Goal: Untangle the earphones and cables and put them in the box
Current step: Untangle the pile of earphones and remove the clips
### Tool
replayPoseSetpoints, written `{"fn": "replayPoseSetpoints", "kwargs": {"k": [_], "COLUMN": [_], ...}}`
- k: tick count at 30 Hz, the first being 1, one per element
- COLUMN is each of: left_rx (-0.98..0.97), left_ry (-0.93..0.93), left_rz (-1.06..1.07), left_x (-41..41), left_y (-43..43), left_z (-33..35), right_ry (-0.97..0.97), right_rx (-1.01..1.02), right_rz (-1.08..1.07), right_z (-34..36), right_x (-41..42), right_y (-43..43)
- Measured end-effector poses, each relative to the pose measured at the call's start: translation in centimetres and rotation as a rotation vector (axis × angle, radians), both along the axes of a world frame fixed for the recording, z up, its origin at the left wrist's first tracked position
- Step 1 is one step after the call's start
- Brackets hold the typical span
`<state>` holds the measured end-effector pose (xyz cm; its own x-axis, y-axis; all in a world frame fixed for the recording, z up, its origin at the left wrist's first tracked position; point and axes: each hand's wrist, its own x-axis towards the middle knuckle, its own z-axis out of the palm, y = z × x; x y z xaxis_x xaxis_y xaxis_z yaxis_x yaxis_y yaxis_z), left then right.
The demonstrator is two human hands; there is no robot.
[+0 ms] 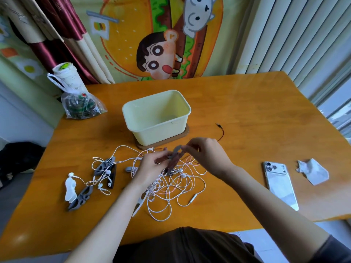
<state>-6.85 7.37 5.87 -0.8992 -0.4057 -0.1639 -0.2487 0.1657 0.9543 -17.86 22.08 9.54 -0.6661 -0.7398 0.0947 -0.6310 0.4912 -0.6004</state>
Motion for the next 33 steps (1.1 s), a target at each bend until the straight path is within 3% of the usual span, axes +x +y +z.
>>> {"fn": "replayPoseSetpoints", "kwargs": {"k": [8,11,14,17,20,25,30,33], "left_rx": [0.432,0.72,0.872,1.016,1.034,0.838,0.106,-0.134], "left_ry": [0.016,0.105,0.225,0.303,0.276,0.088,0.066,0.039], "left_rz": [-0.111,-0.029,0.011,0.124,0.298,0.508,0.477,0.443], "left_x": [0.4,0.3,-0.2,-0.7,-1.2,-1.6,-1.1,-0.4], "left_y": [0.6,0.8,1.1,1.0,0.8,1.4,0.6,-0.6], "left_z": [1.0,1.2,1.5,1.0,0.8,0.3,-1.7,-2.9], "right_ry": [-0.127,-0.331,-0.494,-0.535,-0.504,-0.285,-0.327,-0.357], "right_rx": [-0.145,-0.239,-0.275,-0.238,-0.178,-0.041,-0.044,-0.052], "right_rz": [-0.051,-0.045,-0.079,-0.067,-0.067,0.105,0.131,0.135], "right_z": [-0.2,-0.4,-1.7,-3.0,-3.6,-3.8,-2.6,-1.6], "right_x": [-1.2,-0.5,1.1,2.7,3.7,4.9,4.8,4.6], "right_y": [0.5,0.2,-0.2,-0.5,-0.5,-0.1,0.0,-0.1]}}
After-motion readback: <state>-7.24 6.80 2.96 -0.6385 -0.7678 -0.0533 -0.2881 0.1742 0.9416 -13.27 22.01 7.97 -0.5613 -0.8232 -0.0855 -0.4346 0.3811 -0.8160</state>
